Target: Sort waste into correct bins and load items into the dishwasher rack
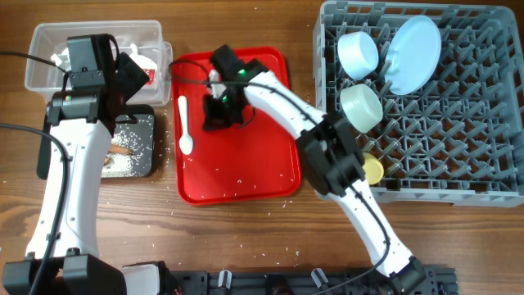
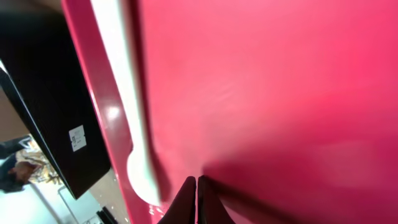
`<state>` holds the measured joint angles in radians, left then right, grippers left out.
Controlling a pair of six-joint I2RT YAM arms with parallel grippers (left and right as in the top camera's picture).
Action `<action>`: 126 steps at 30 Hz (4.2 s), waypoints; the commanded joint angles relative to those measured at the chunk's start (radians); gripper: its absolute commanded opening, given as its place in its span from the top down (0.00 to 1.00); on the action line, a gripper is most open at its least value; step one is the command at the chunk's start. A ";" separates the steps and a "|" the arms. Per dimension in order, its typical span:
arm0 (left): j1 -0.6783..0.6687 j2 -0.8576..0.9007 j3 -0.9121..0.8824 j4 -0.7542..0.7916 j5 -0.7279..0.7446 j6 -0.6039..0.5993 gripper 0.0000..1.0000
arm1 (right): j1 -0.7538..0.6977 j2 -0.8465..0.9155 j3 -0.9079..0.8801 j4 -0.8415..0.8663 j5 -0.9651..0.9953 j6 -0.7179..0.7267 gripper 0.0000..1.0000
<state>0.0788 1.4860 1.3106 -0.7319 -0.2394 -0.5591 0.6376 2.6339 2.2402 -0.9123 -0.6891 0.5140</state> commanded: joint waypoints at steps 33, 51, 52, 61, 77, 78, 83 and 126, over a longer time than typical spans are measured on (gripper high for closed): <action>0.066 -0.094 0.057 -0.013 -0.084 0.029 0.00 | 0.196 -0.104 -0.019 -0.045 0.502 -0.070 0.55; 0.446 -0.267 0.066 -0.209 -0.042 0.032 0.00 | 0.277 -0.126 -0.014 -0.027 0.726 -0.067 0.39; 0.446 -0.264 0.066 -0.211 -0.042 0.031 0.00 | 0.275 -0.132 -0.013 -0.026 0.726 -0.067 0.39; 0.446 -0.254 0.066 -0.216 -0.042 0.031 0.00 | 0.272 -0.170 -0.012 -0.013 0.698 -0.070 0.36; 0.446 -0.253 0.064 -0.228 -0.042 0.031 0.00 | 0.301 -0.167 -0.024 0.039 0.824 -0.039 0.29; 0.446 -0.253 0.064 -0.229 -0.042 0.031 0.00 | 0.301 -0.163 -0.024 0.039 0.824 -0.040 0.29; 0.446 -0.253 0.064 -0.231 -0.042 0.032 0.00 | 0.301 -0.128 -0.024 0.028 0.823 -0.034 0.33; 0.446 -0.253 0.064 -0.272 -0.042 0.031 0.00 | 0.243 -0.037 -0.013 -0.133 0.575 0.049 0.96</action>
<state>0.5194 1.2270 1.3674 -1.0031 -0.2867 -0.5358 0.9062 2.5515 2.2387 -1.0248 -0.1074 0.5716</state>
